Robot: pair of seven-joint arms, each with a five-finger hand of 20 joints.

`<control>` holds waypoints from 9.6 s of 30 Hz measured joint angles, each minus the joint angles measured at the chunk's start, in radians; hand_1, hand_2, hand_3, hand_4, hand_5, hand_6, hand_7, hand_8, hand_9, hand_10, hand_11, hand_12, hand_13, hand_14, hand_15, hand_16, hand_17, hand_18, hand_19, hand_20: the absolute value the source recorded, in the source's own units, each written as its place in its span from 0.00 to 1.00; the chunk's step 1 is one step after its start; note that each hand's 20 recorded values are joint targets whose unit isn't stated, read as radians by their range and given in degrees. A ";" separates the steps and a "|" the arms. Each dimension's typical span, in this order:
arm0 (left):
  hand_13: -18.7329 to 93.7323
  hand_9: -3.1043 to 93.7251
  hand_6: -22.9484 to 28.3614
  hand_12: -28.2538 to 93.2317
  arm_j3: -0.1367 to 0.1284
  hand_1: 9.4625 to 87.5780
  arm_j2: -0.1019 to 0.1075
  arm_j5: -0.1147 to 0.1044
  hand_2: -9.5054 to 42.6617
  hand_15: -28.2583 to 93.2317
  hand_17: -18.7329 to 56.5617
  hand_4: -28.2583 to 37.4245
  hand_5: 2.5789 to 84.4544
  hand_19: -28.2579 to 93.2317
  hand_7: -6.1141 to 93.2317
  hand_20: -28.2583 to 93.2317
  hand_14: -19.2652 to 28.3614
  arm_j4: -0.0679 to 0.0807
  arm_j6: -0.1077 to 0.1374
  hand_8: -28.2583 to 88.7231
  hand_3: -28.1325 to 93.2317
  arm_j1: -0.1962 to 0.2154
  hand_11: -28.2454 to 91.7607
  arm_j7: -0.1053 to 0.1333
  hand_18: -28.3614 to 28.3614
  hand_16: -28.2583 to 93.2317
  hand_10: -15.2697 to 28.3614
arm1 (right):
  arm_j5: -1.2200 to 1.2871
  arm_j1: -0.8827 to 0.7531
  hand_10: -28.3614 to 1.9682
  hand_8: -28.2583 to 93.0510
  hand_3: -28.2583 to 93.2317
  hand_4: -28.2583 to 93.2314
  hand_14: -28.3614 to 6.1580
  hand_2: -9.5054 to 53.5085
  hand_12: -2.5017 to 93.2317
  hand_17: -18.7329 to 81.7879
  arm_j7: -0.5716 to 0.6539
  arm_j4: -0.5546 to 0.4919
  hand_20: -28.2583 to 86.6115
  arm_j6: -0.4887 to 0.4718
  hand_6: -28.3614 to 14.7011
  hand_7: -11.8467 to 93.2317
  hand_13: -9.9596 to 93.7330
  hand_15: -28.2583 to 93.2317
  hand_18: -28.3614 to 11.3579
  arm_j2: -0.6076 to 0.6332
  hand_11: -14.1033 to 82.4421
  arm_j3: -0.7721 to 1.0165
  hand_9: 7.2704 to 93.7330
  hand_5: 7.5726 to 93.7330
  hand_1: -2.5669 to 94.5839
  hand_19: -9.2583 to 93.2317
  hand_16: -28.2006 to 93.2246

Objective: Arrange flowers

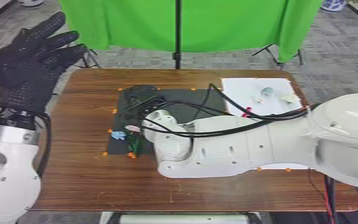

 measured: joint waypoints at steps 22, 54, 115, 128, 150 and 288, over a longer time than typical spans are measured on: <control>0.39 0.36 0.64 0.32 -0.249 0.14 -0.123 0.000 0.33 0.66 0.16 0.00 0.41 0.74 0.17 0.29 0.98 -0.093 0.067 0.17 0.86 0.389 0.44 -0.004 0.93 0.15 0.79 | -0.093 -0.258 0.43 0.13 0.84 0.00 0.50 0.04 0.18 0.52 -0.067 -0.288 0.41 -0.206 0.60 0.27 0.73 0.74 0.22 0.407 0.35 0.587 0.66 0.59 0.35 0.99 0.34; 0.39 0.34 0.63 0.32 -0.200 0.14 -0.138 -0.012 0.33 0.66 0.16 0.00 0.40 0.74 0.18 0.29 0.98 -0.094 0.085 0.17 0.86 0.392 0.44 0.009 0.92 0.15 0.78 | -0.123 -0.802 0.24 0.14 0.86 0.00 0.41 0.00 0.16 0.54 0.120 -0.285 0.43 -0.353 0.54 0.23 0.67 0.78 0.20 0.875 0.26 1.058 0.46 0.47 0.35 1.00 0.30; 0.39 0.35 0.63 0.32 -0.177 0.14 -0.104 -0.015 0.34 0.67 0.16 0.00 0.40 0.75 0.17 0.29 0.98 -0.088 0.075 0.17 0.86 0.335 0.44 0.007 0.93 0.15 0.78 | -0.169 -0.417 0.74 0.26 0.83 0.00 0.76 0.00 0.40 0.68 -0.081 -0.274 0.59 -0.087 0.68 0.39 0.91 0.75 0.31 0.567 0.27 0.541 1.00 0.84 0.62 1.00 0.39; 0.39 0.35 0.63 0.32 -0.153 0.14 -0.060 -0.019 0.33 0.67 0.16 0.00 0.40 0.75 0.18 0.29 0.98 -0.058 0.072 0.17 0.86 0.262 0.44 0.020 0.93 0.15 0.79 | -0.035 -0.311 0.74 0.25 0.83 0.00 0.76 0.00 0.40 0.68 -0.104 -0.146 0.60 -0.091 0.69 0.39 0.91 0.76 0.32 0.257 0.27 0.428 1.00 0.84 0.62 1.00 0.39; 0.39 0.35 0.63 0.32 -0.116 0.14 -0.041 -0.021 0.34 0.67 0.16 0.00 0.40 0.75 0.18 0.29 0.98 -0.033 0.030 0.17 0.86 0.190 0.44 0.035 0.93 0.15 0.79 | 0.004 -0.198 0.76 0.23 0.80 0.00 0.76 0.00 0.39 0.67 -0.035 -0.089 0.61 -0.056 0.72 0.36 0.90 0.77 0.32 0.143 0.26 0.189 1.00 0.83 0.61 1.00 0.39; 0.39 0.35 0.63 0.32 -0.141 0.15 -0.094 -0.029 0.34 0.66 0.16 0.00 0.40 0.75 0.18 0.28 0.98 -0.055 0.065 0.17 0.87 0.282 0.44 0.008 0.93 0.15 0.78 | 0.009 -0.289 0.79 0.21 0.79 0.00 0.82 0.00 0.38 0.61 -0.122 0.036 0.49 -0.378 0.76 0.45 0.85 0.71 0.35 0.686 0.24 0.433 0.95 0.79 0.61 1.00 0.43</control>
